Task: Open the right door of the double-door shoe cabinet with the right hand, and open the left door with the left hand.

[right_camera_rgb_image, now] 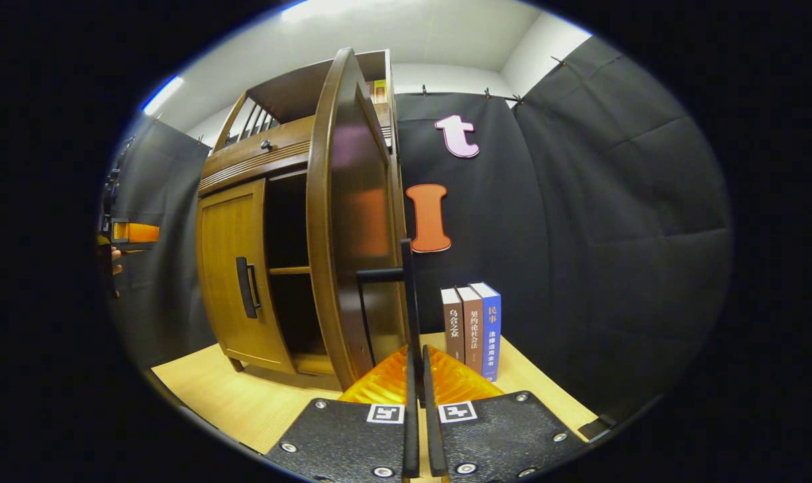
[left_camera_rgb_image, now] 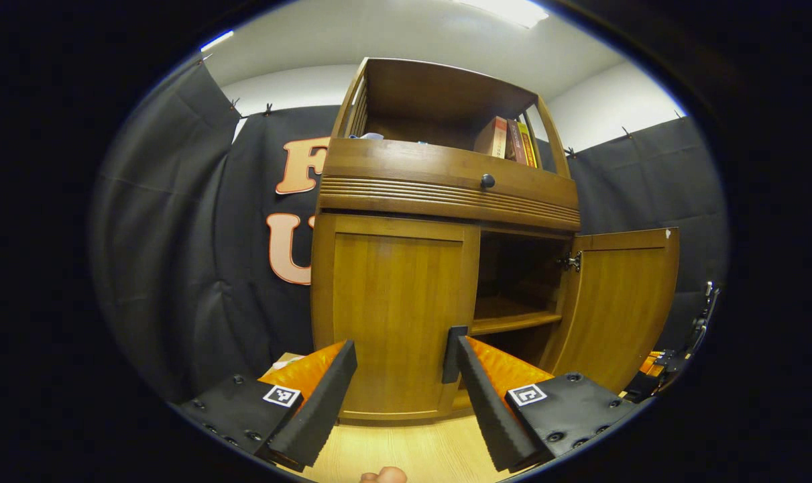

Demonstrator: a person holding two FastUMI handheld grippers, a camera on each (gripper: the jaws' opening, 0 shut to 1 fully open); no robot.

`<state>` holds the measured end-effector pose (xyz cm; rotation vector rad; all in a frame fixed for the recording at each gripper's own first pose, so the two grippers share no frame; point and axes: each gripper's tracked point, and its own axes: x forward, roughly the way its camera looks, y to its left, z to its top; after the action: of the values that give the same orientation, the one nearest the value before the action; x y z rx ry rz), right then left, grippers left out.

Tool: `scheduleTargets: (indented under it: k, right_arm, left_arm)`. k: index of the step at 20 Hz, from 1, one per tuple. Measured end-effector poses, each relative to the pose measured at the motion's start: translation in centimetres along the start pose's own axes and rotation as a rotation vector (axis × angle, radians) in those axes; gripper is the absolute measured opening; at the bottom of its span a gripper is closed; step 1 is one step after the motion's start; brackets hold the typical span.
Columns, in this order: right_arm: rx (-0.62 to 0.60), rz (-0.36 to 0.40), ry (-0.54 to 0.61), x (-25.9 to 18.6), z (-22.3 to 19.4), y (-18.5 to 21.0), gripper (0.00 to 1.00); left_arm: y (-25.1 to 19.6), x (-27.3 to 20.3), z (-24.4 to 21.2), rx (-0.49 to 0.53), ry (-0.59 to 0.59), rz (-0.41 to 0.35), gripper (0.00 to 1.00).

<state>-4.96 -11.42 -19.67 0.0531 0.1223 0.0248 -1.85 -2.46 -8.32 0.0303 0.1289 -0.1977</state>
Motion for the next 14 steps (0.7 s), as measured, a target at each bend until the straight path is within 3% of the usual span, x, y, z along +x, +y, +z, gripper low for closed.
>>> scheduleTargets:
  k: [7,8,9,14]
  right_arm:
    - [0.024,-0.067,-0.001,-1.3,-0.5,-2.9,0.05]
    - [0.017,-0.096,-0.005,-1.7,-0.6,-3.9,0.23]
    - [0.018,-0.107,-0.009,-2.1,-0.6,-4.4,0.05]
    - [0.051,-0.150,-0.017,-3.4,-0.8,-5.9,0.11]
  left_arm:
    - [-1.5,1.7,-1.3,-0.006,-0.012,-0.004,0.96]
    - [-1.7,2.1,-1.8,-0.007,-0.004,-0.008,0.96]
    - [-1.9,2.4,-2.3,-0.007,0.002,-0.010,0.97]
    - [-3.2,4.4,-4.4,0.014,0.019,-0.012,0.95]
